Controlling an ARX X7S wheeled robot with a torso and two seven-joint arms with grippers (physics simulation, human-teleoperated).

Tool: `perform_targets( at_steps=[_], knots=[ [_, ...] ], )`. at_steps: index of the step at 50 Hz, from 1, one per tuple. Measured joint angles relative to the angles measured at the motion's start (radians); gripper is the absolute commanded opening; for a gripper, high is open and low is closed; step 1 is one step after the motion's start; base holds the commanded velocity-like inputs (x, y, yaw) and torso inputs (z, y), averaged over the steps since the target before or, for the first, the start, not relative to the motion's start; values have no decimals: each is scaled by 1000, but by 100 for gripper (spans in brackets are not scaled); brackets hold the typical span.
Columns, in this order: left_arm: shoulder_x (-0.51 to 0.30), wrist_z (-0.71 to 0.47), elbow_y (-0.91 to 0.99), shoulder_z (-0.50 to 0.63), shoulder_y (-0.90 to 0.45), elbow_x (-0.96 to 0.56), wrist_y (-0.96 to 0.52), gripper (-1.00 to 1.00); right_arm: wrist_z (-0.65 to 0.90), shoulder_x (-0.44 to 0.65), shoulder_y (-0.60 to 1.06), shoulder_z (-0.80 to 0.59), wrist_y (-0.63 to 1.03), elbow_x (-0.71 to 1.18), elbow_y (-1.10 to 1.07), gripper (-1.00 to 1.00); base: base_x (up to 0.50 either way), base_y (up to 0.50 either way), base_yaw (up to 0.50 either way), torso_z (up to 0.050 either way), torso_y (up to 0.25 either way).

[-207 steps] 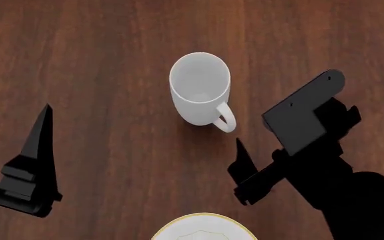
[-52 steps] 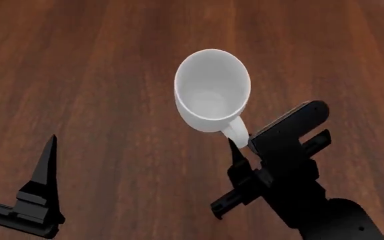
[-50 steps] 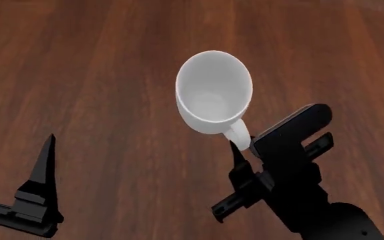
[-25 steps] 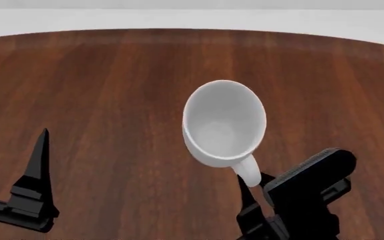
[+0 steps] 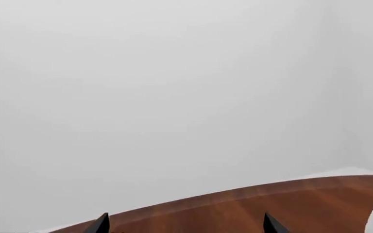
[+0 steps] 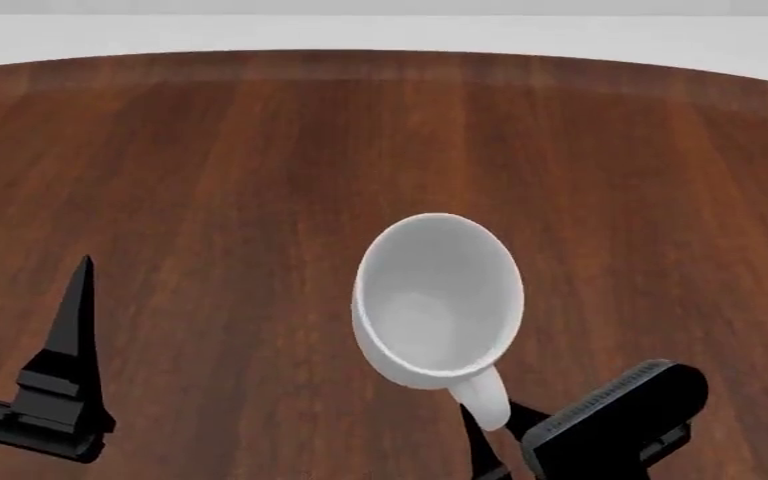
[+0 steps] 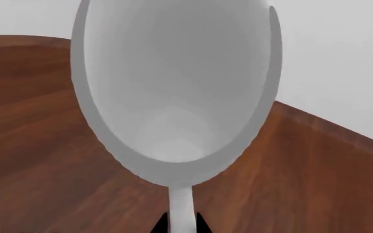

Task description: Put the white mug on the plate.

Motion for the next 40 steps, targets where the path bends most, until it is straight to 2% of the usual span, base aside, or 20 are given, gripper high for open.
perform_targets(
  at_steps=[21,40],
  knots=[
    [4,0,-30,5,6,4,27,100,86,62,-176,56,54,59,-182,-100,0,0,0,0,0],
    [2,7,-49,10,14,3,50,100,171,118,-239,159,188,245,-352,-100,0,0,0,0,0]
  ],
)
